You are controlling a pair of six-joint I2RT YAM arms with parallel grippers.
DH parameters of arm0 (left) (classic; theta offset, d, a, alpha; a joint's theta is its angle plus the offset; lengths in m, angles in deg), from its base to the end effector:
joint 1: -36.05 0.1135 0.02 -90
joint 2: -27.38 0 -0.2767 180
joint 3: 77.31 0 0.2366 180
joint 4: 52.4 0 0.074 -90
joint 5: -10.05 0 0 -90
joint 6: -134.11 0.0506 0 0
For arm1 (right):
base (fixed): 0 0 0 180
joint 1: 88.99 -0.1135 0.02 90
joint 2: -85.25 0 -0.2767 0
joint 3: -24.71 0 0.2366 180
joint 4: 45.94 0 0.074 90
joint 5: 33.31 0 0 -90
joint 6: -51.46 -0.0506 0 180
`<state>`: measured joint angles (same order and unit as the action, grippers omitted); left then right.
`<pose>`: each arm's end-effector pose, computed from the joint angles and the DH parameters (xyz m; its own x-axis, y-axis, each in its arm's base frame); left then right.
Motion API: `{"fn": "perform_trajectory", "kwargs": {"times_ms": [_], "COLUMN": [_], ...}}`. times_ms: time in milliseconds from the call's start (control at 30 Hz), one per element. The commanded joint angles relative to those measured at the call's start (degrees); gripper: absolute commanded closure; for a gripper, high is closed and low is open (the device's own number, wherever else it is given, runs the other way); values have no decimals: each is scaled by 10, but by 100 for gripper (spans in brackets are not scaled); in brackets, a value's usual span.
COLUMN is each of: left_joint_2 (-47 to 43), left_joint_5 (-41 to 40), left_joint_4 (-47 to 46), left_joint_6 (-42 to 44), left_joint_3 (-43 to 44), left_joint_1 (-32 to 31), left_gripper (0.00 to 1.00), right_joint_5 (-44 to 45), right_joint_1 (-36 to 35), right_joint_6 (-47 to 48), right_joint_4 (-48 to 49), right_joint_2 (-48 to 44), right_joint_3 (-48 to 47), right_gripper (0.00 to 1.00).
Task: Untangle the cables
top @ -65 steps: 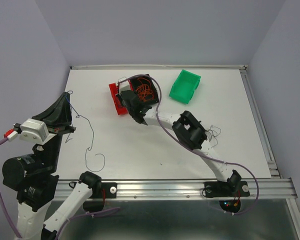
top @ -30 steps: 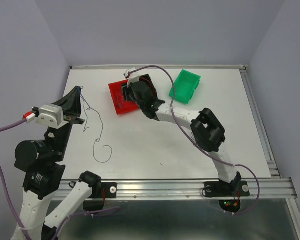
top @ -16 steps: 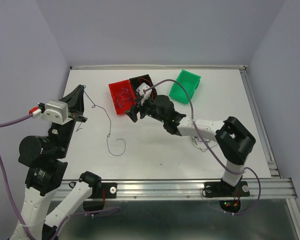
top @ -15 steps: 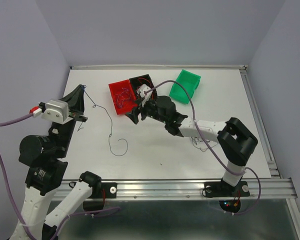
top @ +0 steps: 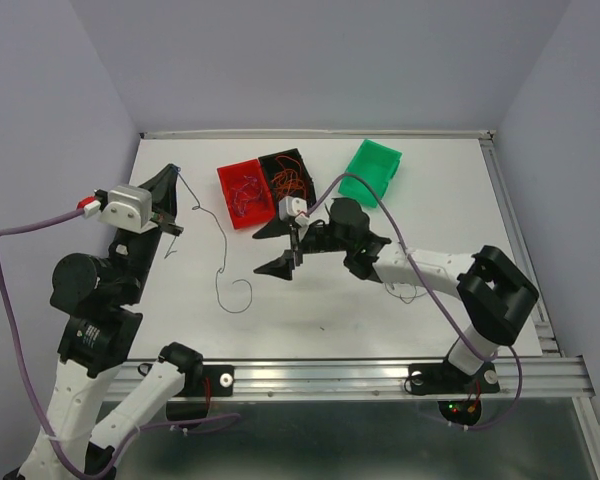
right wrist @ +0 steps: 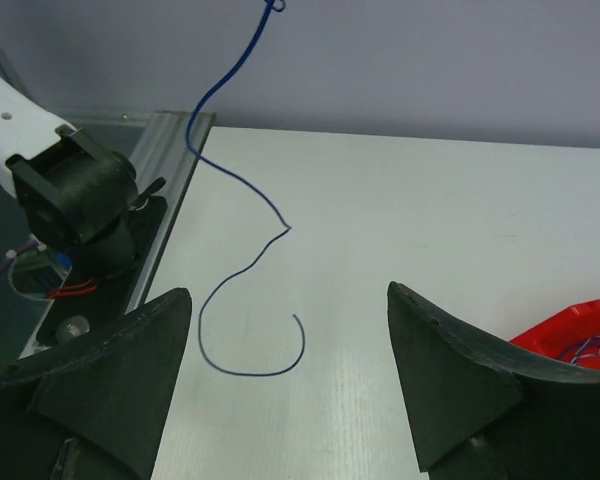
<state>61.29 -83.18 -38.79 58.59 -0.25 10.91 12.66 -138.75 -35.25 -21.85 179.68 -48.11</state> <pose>0.0658 -0.0277 0.4911 0.5271 0.0284 -0.8493 0.2561 0.9477 0.1906 0.2132 0.3064 0.3070 0.0851 0.0367 -0.9957 -0.9941 -0.0636 -0.0874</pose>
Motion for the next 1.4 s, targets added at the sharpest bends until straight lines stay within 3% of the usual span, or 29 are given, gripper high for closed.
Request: {"fn": "perform_trajectory", "kwargs": {"times_ms": [0,233,467,633,767,800,867,1033,1200,1300,1367], "left_joint_2": [8,17,13,14,14,15,18,19,21,22,22], "left_joint_5": [3,-1,-2,-2,0,1,2,7,8,9,10], "left_joint_4": [-34,-36,-37,-37,-37,-37,-37,-36,-35,-34,-34], "left_joint_6": [5,7,7,7,7,7,6,5,5,5,6], "left_joint_3": [1,0,-1,-2,-2,-3,-2,-3,-4,-6,-7], "left_joint_1": [-2,-1,-1,-1,-1,-2,-1,-1,-1,-2,-2], "left_gripper": [100,100,100,100,100,100,100,100,100,100,100], "right_joint_5": [-48,83,211,270,294,297,299,345,323,323,334], "right_joint_1": [-19,-85,-122,-125,-125,-125,-125,-125,-125,-125,-125], "right_joint_6": [3,20,15,1,-6,-8,-7,-14,-20,-26,-28], "right_joint_4": [38,46,138,222,247,252,257,266,282,289,292], "right_joint_2": [21,70,111,118,103,100,92,92,92,88,85], "right_joint_3": [-20,-74,-82,-58,-38,-34,-25,-23,-18,-14,-12], "right_gripper": [16,16,23,44,77,79,74,74,49,53,71]}}
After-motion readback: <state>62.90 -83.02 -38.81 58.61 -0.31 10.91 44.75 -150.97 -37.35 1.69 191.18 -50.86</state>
